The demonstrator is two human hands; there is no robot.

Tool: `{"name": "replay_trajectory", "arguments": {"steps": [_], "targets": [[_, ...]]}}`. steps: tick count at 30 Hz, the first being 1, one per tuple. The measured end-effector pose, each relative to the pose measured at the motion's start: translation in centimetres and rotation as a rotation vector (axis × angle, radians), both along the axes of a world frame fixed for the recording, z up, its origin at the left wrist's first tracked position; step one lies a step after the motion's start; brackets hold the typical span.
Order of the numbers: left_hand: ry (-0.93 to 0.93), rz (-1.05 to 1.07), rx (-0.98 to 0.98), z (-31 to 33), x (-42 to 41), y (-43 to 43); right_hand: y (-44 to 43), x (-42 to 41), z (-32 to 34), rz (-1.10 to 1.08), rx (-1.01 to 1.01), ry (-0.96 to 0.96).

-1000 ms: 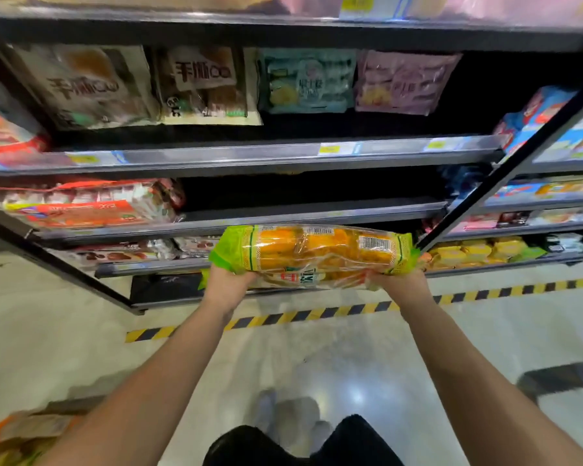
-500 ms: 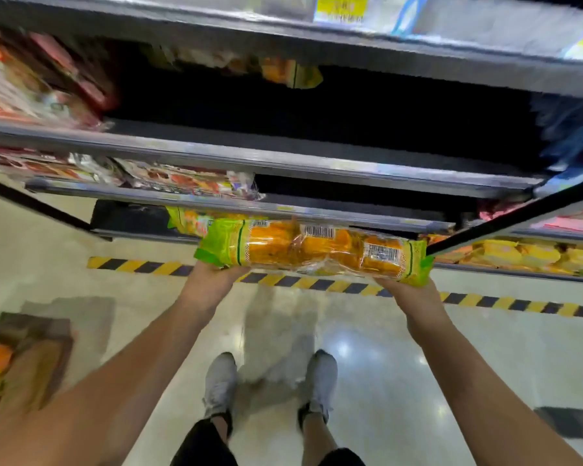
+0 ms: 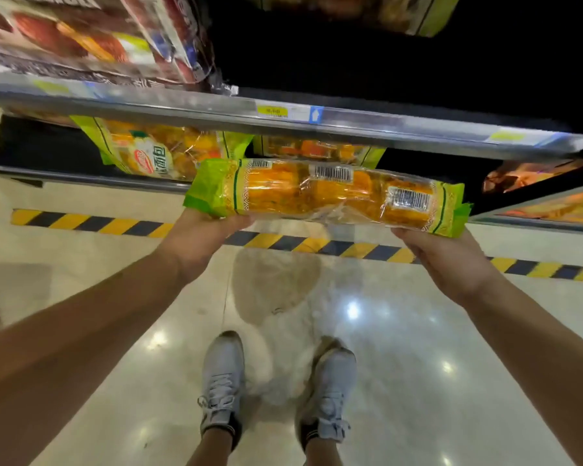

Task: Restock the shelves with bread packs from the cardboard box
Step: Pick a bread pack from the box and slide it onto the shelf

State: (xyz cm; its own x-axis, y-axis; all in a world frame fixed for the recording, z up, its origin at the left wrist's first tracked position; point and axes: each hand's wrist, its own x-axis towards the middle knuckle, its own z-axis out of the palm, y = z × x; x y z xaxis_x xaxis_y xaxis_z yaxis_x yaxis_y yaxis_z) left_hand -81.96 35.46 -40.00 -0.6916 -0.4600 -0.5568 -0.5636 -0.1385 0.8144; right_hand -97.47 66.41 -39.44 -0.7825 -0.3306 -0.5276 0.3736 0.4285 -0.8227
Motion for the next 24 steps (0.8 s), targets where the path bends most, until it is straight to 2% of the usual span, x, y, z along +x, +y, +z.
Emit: {"name": "replay_trajectory", "arguments": {"steps": [3, 7, 11, 17, 21, 24], "targets": [[0.005, -0.002, -0.017, -3.3, -1.0, -0.6, -0.9, -1.4, -2.7, -0.025, 0.009, 0.021], [0.013, 0.023, -0.007, -6.7, -2.8, -1.5, -2.3, -2.8, -5.9, -0.067, -0.079, 0.028], [0.028, 0.003, 0.011, -9.6, -4.1, -2.5, -3.3, -3.6, -8.6, -0.112, -0.053, 0.068], [-0.032, 0.01, -0.04, -10.3, -6.4, -2.7, -4.7, -6.1, -10.5, -0.135, -0.07, 0.125], [-0.085, -0.086, -0.137, -10.2, -7.6, -2.4, -5.1, -7.2, -12.1, -0.159, 0.038, 0.002], [-0.138, -0.082, -0.107, -10.2, -7.9, -2.7, -5.5, -7.8, -11.9, -0.114, 0.1, -0.044]]}}
